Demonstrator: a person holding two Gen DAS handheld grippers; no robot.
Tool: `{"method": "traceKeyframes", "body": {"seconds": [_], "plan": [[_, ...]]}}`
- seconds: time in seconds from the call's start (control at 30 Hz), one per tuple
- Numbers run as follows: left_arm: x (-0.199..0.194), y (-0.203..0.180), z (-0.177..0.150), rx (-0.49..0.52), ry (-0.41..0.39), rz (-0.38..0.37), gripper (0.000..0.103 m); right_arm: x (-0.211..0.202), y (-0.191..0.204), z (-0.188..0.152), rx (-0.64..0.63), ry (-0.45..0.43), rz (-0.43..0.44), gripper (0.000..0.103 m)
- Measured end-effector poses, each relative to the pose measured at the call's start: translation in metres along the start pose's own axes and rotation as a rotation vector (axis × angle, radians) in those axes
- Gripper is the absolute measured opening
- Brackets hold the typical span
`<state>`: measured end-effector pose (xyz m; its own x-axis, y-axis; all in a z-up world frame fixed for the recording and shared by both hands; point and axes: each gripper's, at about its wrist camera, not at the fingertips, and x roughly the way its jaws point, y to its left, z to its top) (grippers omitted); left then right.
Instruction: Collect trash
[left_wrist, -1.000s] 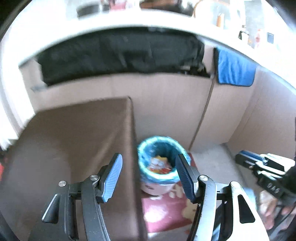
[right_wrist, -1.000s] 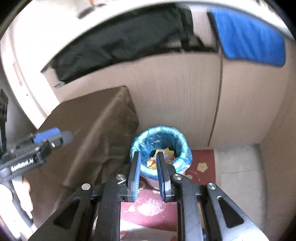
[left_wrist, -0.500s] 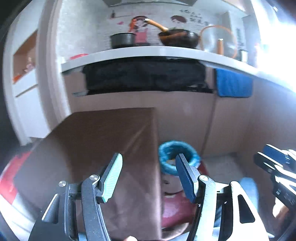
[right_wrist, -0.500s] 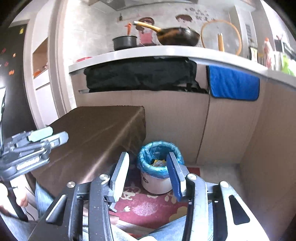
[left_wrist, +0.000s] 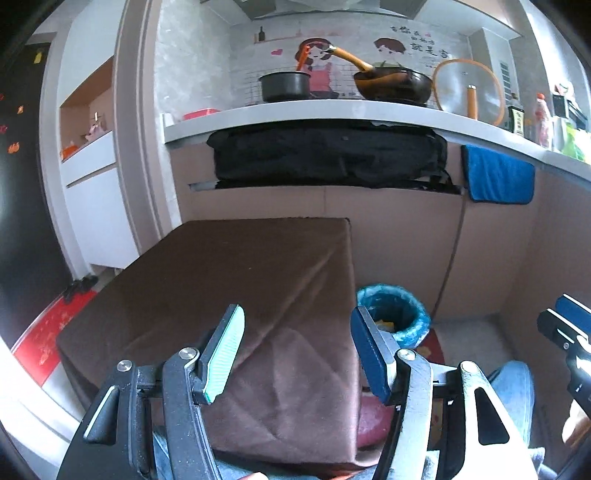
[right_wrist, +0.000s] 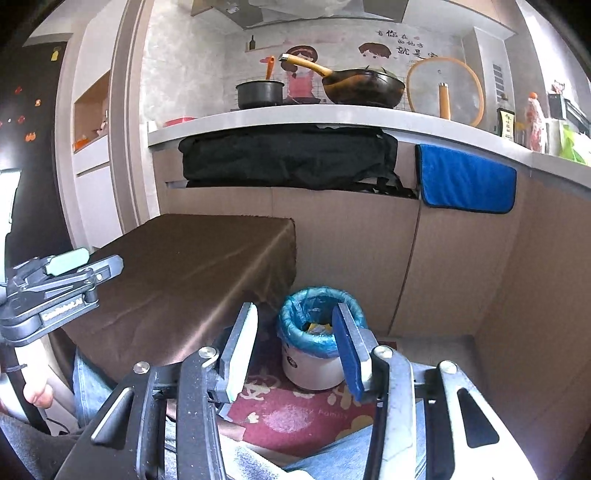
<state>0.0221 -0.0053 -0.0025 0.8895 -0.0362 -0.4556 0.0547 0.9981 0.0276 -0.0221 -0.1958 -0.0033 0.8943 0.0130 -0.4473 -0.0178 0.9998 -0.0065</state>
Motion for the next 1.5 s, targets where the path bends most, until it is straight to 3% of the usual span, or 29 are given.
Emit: {"method": "traceKeyframes", "body": {"seconds": [0.3,1.5], "plan": [[-0.003,0.003,-0.003,-0.010,0.004,0.017,0.061,0.000,-0.003,0.001,0.021,0.000,0.001,0.040],[-0.002,0.013,-0.004,0.012,0.035,-0.031,0.061,0.003,-0.005,0.002,0.020,0.007,0.005,0.040]]}}
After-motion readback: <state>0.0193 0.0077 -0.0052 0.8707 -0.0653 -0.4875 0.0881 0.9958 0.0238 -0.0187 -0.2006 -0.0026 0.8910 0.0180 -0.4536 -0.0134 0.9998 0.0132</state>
